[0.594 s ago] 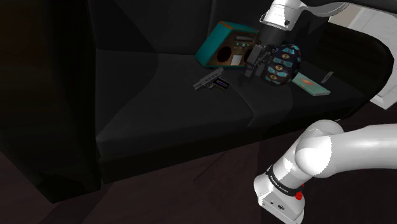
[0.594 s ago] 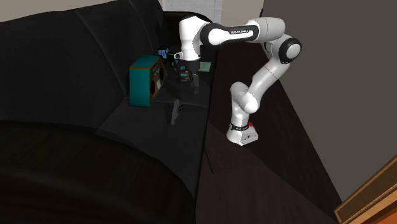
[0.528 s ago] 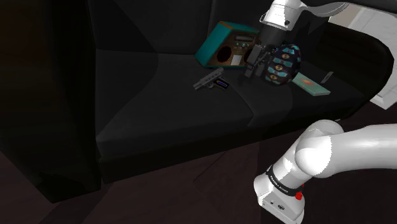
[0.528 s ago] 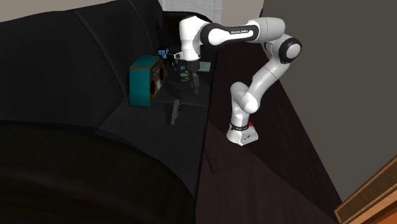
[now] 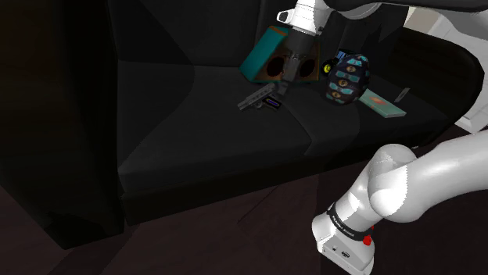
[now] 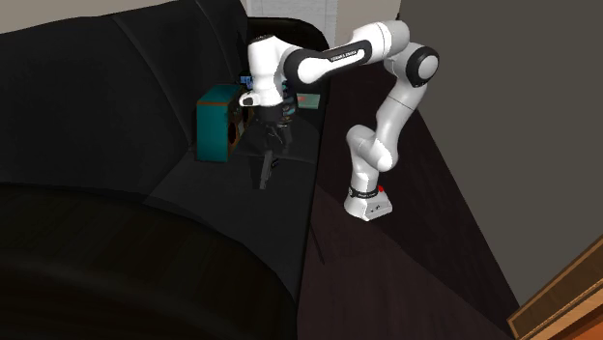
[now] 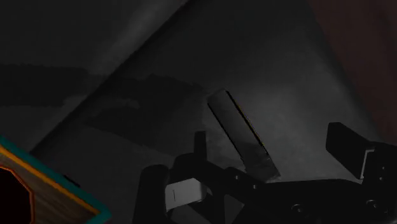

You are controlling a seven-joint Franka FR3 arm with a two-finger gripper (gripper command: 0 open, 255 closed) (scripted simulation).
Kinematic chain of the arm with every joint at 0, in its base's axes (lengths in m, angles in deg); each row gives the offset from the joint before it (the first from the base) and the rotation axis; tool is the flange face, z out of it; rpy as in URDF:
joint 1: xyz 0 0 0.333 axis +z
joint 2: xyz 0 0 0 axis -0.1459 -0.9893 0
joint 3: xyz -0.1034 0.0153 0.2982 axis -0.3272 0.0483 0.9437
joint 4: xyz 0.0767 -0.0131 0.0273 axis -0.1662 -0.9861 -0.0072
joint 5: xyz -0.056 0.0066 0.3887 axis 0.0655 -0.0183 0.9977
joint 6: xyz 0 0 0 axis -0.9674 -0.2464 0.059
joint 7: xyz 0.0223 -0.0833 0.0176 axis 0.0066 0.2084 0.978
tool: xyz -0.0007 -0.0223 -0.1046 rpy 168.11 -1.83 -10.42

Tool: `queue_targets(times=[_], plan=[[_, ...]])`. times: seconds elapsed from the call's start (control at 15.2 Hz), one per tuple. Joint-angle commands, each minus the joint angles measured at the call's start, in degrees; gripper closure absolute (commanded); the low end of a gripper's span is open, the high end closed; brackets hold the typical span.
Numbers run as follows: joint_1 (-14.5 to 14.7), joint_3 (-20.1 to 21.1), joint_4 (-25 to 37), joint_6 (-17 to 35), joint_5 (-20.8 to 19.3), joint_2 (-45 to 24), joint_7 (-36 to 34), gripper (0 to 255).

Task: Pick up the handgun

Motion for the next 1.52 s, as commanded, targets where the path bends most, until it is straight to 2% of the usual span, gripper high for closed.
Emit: queue_targets(times=[0.0,0.26,0.86,0.92,1.45], plan=[[2.94,-0.36,1.98,2.16,-0.33,-3.52,8.16,0],[7.66,-0.06,4.45,5.28,-0.53,-7.94,20.80,0],[7.60,-0.13,-1.07,11.13,-0.43,-8.30,21.30,0],[7.60,-0.12,-1.12,11.20,-0.42,-8.32,21.28,255],[7.62,-0.10,-1.02,11.18,-0.41,-8.39,21.26,255]])
